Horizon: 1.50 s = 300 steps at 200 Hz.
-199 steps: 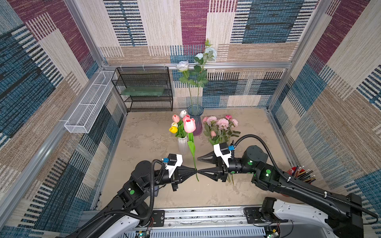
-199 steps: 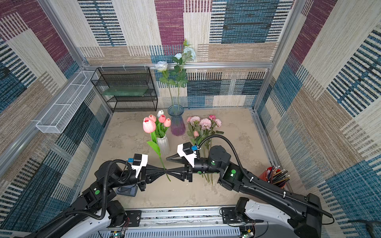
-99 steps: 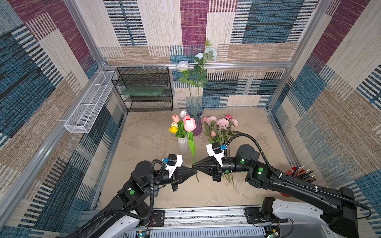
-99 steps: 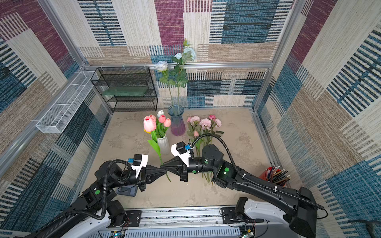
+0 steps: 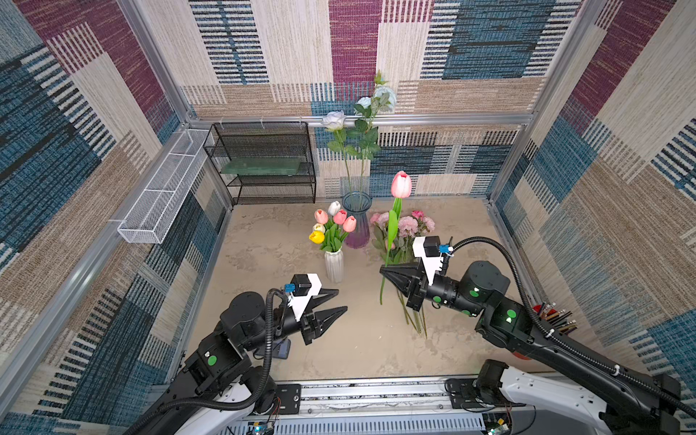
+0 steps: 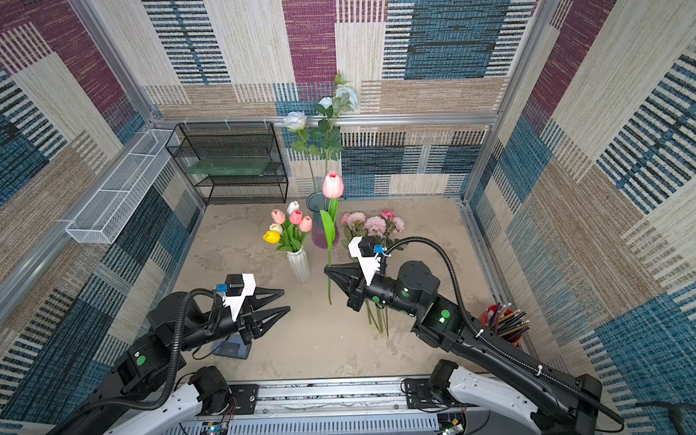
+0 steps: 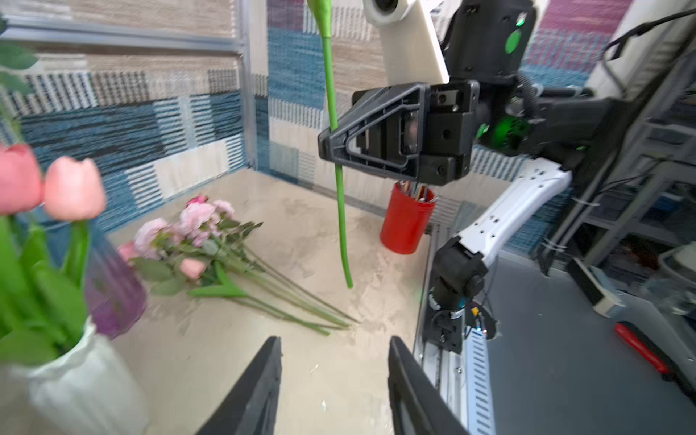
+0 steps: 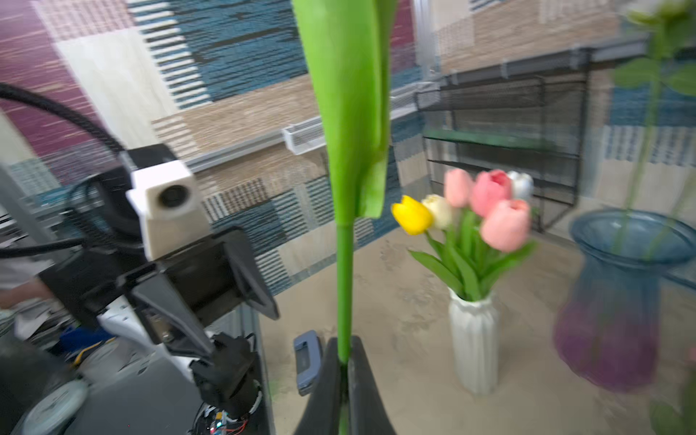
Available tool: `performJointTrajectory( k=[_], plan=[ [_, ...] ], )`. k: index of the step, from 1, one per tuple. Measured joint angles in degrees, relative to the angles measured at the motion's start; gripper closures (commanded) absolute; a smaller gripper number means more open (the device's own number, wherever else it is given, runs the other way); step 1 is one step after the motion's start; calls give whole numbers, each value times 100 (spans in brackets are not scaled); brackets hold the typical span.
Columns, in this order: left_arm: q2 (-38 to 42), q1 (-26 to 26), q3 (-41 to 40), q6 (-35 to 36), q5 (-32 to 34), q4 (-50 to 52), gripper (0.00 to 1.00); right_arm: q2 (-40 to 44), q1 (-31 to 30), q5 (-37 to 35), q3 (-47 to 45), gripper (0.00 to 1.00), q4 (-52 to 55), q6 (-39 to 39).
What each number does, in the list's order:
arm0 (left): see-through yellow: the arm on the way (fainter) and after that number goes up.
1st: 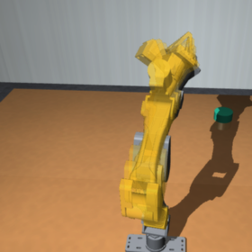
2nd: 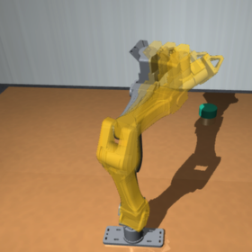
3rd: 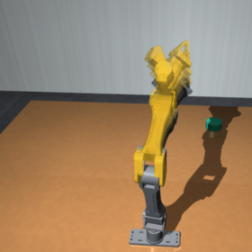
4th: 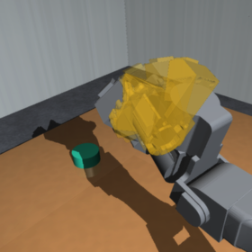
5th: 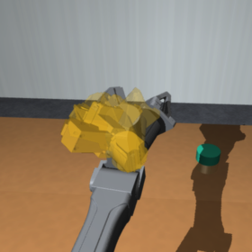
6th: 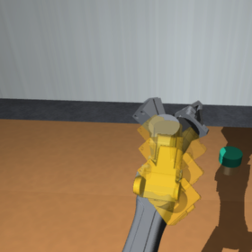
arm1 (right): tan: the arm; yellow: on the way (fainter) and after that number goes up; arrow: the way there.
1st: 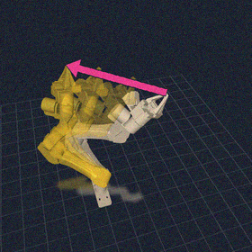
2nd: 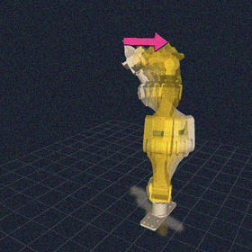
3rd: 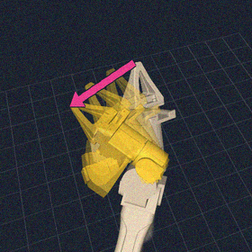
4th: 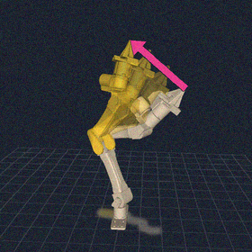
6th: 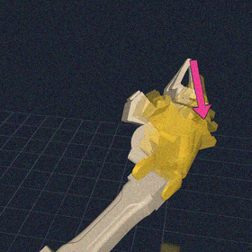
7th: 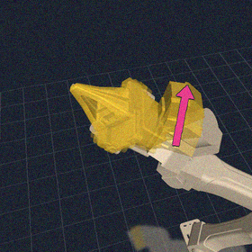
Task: Pick out pink flowers from the vase
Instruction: Place the flower at the center of the board.
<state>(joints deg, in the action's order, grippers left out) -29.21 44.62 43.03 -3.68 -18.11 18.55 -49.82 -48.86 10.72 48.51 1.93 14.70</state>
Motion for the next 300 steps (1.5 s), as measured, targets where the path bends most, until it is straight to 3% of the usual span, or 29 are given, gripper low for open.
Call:
performJointTrajectory(
  k=[33,83,139,192,300],
  plan=[
    [256,0,-299,-129,184,675,53,-227,706,-780,-389,100,1117,490],
    [315,2,-485,-400,107,964,54,-1084,1178,-984,-964,100,1644,979],
    [378,0,-588,-555,-31,962,53,-3027,1346,-839,-236,100,2253,1084],
    [610,0,-612,-553,-26,964,53,-3989,1624,-981,291,97,2411,968],
    [645,0,-640,-533,-37,964,53,-4391,1637,-1084,293,77,2496,907]
  ],
)
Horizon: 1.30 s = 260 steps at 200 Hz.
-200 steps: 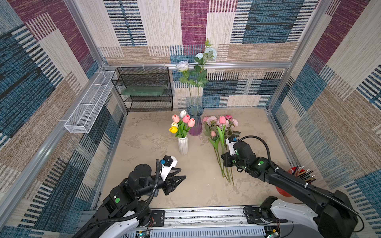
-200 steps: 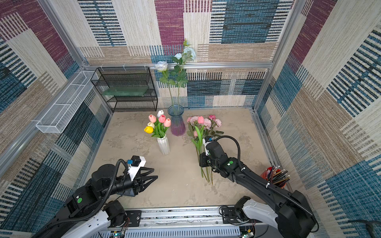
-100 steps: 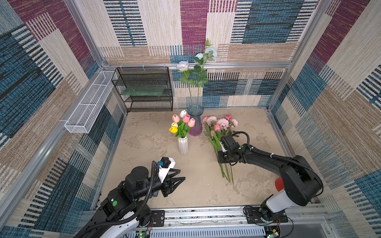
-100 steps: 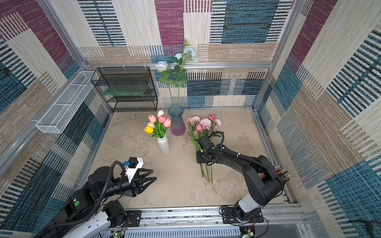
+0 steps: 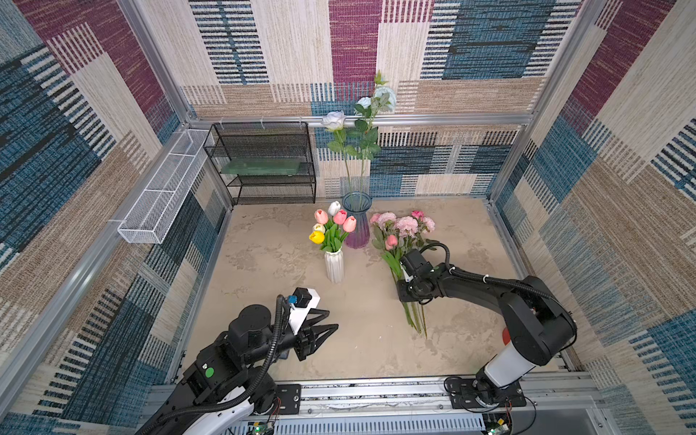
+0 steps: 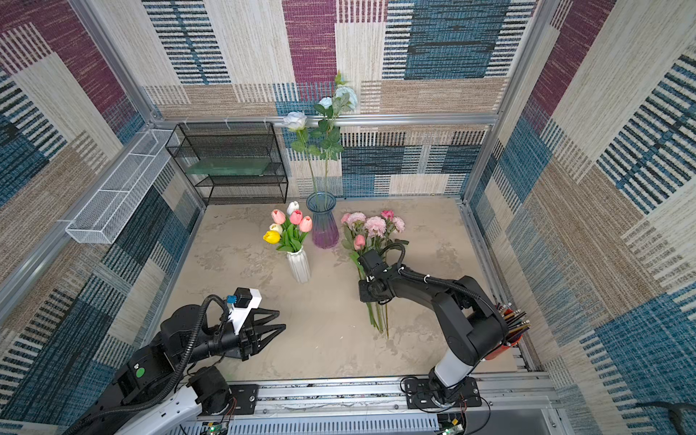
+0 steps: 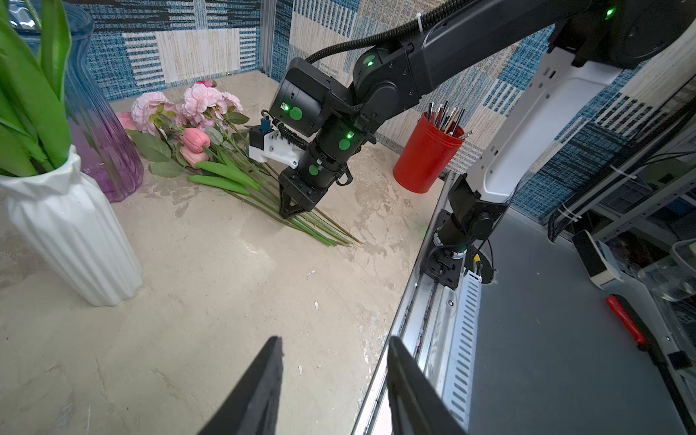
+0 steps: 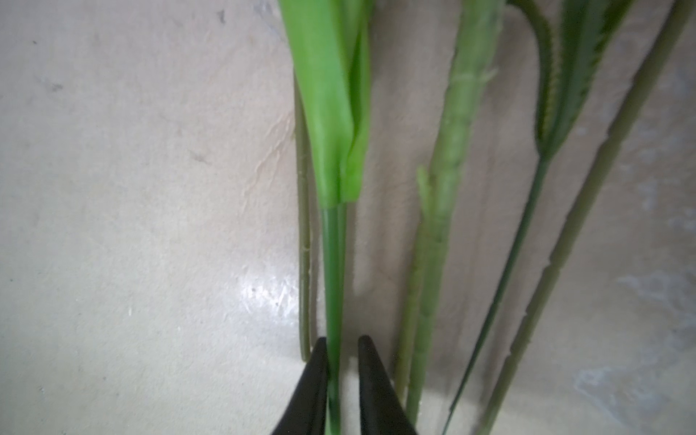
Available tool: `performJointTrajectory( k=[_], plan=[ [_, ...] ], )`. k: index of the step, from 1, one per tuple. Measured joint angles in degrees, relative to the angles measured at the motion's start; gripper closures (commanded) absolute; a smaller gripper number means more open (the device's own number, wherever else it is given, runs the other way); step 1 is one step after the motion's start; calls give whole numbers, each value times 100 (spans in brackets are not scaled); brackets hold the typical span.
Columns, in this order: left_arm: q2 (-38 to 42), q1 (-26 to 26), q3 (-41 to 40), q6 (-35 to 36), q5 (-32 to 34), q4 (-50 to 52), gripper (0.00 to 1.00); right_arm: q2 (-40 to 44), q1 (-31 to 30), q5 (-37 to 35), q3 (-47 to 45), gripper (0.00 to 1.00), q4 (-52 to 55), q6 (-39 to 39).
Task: Pick out pink flowers from the vase
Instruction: Place the flower at the center of the board, then pick up the flower from the vase.
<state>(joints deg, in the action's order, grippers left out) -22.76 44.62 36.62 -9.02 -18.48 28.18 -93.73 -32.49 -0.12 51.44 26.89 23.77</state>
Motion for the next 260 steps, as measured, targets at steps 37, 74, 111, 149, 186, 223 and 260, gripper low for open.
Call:
performJointTrajectory(
  k=[37,74,111,149,186,223,260],
  plan=[
    [0,0,-4,0,-11,0,53,122,0,0,17,69,59,20],
    [-13,0,-9,0,-11,-2,53,540,46,-31,70,64,175,20],
    [-15,0,-9,2,9,0,53,1220,122,-107,267,65,422,-39],
    [9,-2,0,20,72,4,53,2481,109,269,179,70,-118,-334],
    [258,-2,219,20,463,308,53,3414,-81,1084,-765,68,-2028,-931],
    [645,-2,387,37,656,669,52,3265,-498,1707,-1451,70,-4395,-2017],
    [1283,-7,39,74,610,584,51,2173,-632,1969,-1169,71,-6122,-2474]
  ],
)
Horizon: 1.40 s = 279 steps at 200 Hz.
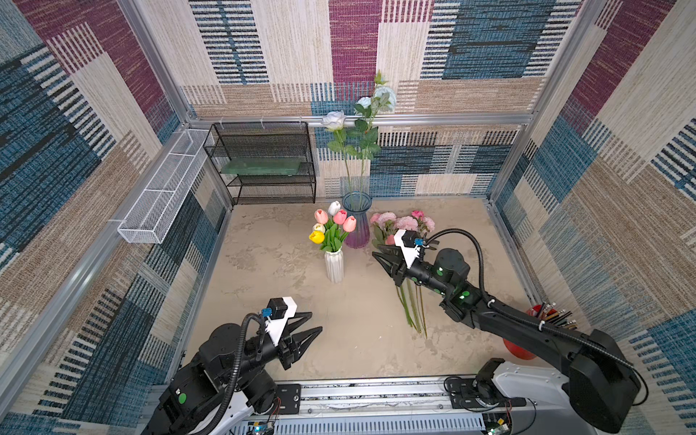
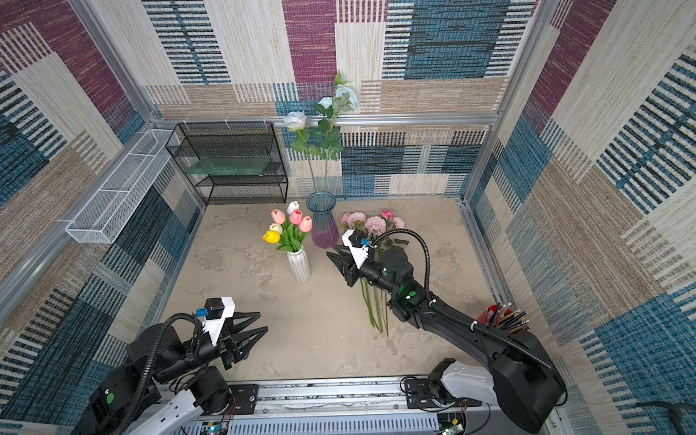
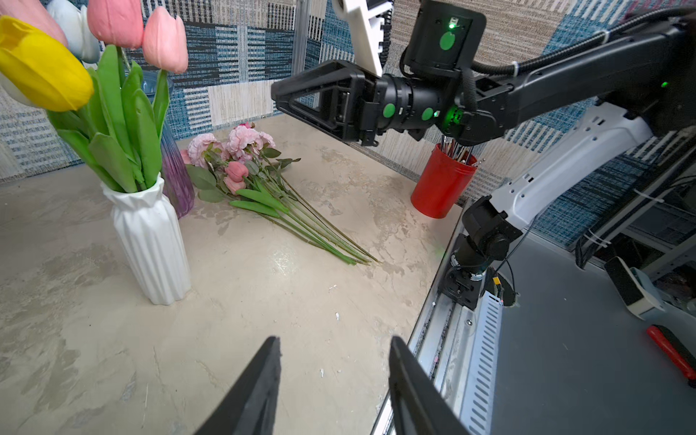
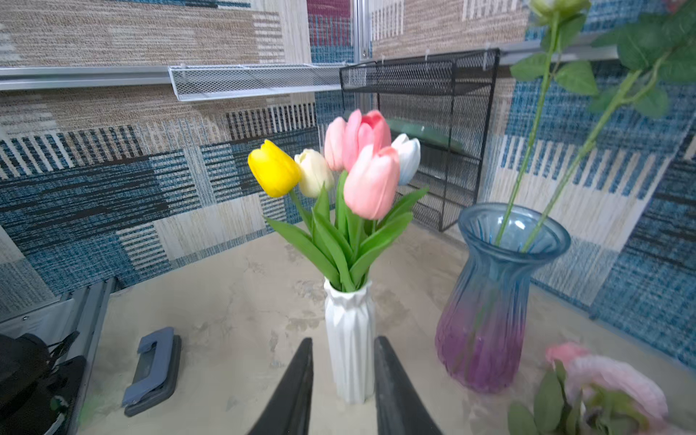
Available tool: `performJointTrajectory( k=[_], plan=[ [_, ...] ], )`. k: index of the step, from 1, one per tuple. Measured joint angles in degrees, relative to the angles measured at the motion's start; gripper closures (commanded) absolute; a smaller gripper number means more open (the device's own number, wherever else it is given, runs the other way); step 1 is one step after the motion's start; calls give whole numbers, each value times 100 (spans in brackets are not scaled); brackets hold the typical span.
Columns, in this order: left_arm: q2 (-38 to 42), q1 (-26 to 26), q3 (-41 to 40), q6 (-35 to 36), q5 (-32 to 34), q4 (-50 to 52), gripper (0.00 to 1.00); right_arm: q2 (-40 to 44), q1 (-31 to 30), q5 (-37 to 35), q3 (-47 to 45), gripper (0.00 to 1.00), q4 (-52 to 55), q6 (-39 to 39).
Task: Pick out pink flowers from the vase
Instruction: Pick up the flower from the vase.
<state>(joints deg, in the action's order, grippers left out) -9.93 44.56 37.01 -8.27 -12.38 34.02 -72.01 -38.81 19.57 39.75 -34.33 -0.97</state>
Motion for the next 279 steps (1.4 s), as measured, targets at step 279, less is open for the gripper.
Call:
performJointTrajectory(
  k=[279],
  plan=[
    [232,-256,-24,101,7,-127,51,-2806,68,682,1554,100,-2203,776]
  ],
)
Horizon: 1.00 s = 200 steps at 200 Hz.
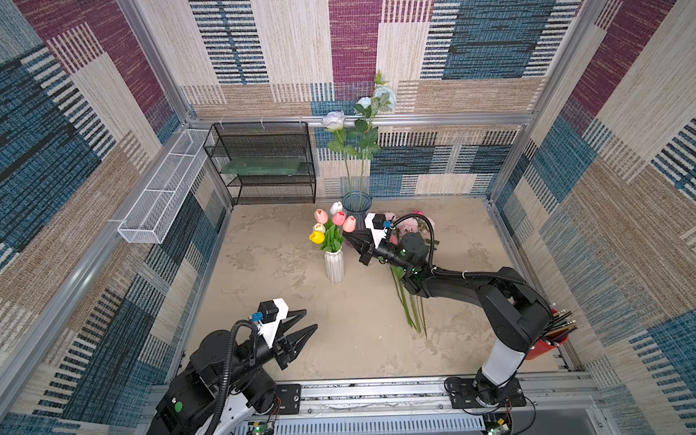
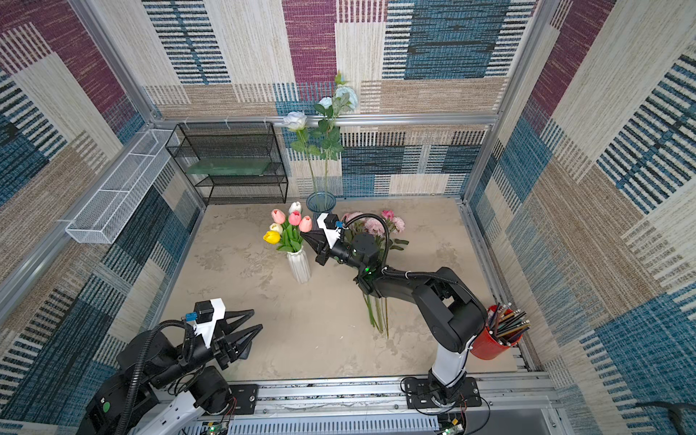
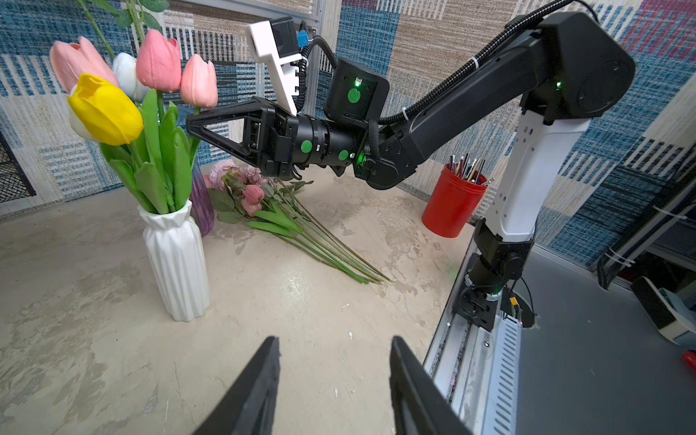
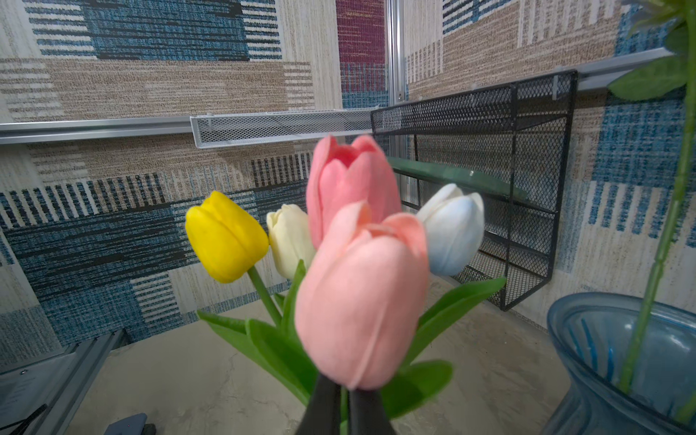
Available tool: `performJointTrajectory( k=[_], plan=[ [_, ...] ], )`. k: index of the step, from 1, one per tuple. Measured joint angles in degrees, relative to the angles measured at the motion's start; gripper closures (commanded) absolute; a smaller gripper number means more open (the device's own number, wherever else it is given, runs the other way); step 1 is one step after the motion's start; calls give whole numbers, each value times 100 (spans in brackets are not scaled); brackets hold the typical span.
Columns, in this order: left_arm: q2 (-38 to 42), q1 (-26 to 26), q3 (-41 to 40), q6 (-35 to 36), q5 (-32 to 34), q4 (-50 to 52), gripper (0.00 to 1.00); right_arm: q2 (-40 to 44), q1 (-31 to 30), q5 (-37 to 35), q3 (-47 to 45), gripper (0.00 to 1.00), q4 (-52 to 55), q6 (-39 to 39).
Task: Pick out pink flowers from the vase
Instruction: Pick up the flower from the vase.
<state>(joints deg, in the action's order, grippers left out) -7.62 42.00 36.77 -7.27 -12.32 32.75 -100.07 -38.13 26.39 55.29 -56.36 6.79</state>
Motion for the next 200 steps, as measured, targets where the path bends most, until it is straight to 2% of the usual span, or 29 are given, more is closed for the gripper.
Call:
performJointTrajectory(
  k=[46,85,125,165,200],
  plan=[
    [-7,-13,-13,0,-11,-31,51,494,66,-9,-2,100,118,63],
    [-13,-24,-13,0,-4,-33,51,1032,111,-52,227,99,651,68],
    [-197,-37,4,-4,299,-24,50,1843,151,-68,398,99,1174,26],
    [-409,-50,15,-2,354,-35,43,2675,107,-109,673,98,1950,-31],
    [-1150,-59,240,179,352,-162,37,3418,-116,-155,553,98,2667,-173]
  ],
)
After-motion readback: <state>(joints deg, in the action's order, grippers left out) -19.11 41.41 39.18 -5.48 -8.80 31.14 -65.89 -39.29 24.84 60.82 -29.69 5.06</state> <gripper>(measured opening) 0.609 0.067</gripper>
